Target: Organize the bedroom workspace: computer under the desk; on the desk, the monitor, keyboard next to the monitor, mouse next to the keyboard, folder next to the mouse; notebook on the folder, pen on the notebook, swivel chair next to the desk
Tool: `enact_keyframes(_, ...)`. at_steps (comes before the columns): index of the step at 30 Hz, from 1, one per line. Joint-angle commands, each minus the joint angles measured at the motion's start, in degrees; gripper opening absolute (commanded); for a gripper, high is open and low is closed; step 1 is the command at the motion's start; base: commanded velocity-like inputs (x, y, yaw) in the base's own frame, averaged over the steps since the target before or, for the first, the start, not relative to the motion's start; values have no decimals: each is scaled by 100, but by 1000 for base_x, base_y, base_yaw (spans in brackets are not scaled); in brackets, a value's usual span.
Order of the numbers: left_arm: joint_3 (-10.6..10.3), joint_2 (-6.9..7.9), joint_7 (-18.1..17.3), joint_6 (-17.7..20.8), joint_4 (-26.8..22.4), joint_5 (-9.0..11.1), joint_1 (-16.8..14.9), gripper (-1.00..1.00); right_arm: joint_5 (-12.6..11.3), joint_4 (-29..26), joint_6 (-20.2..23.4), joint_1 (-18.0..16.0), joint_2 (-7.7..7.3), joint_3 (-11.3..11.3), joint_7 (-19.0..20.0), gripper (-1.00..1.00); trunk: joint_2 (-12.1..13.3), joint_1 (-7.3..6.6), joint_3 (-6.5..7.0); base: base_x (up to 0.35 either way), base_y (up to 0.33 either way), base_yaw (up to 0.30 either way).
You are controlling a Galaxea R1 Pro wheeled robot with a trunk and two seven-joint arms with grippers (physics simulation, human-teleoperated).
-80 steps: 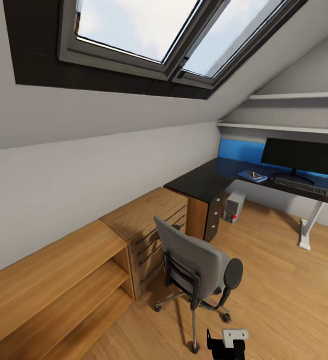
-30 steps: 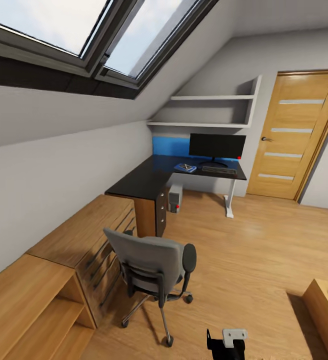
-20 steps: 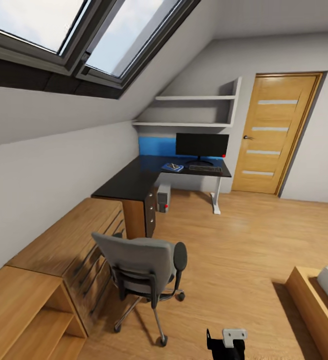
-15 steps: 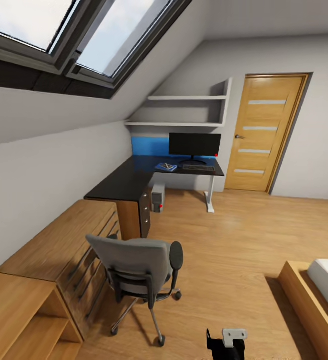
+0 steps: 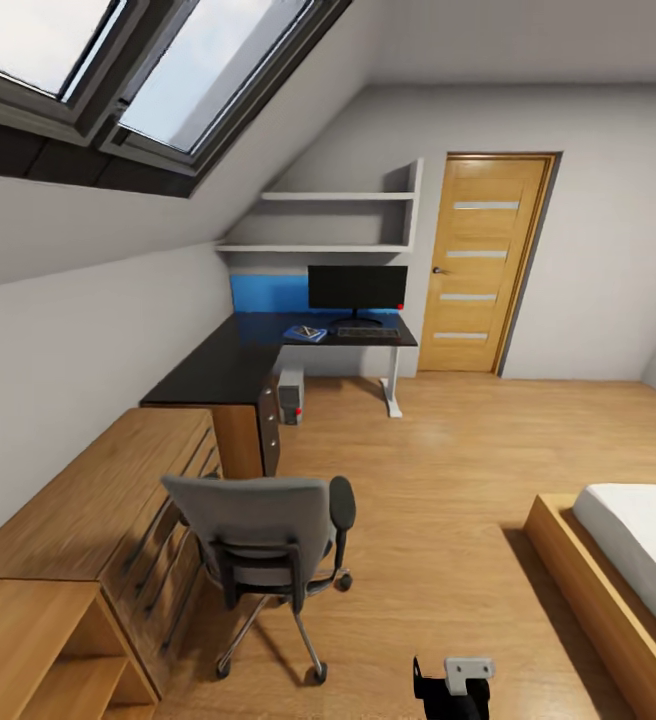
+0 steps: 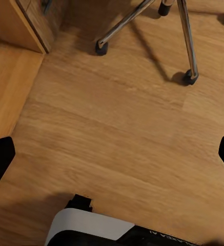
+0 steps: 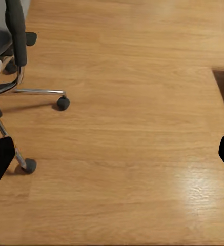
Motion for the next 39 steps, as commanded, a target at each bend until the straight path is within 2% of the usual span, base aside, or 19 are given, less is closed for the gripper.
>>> enact_keyframes(1, -49, 3, 35, -25, -1, 41, -6, 100, -23, 12, -16, -8, 6, 49, -29, 100, -14, 2, -14, -175, 267, -64)
enact_keyframes(14, -49, 5, 35, -31, -4, 41, -5, 100, -13, 12, -17, -7, 11, 49, -28, 100, -14, 2, -14, -130, 209, -12)
enact_keyframes(39, -49, 7, 35, -32, -1, 41, -6, 100, -5, 12, -10, -7, -7, 49, -28, 100, -14, 2, -14, -7, 106, 0)
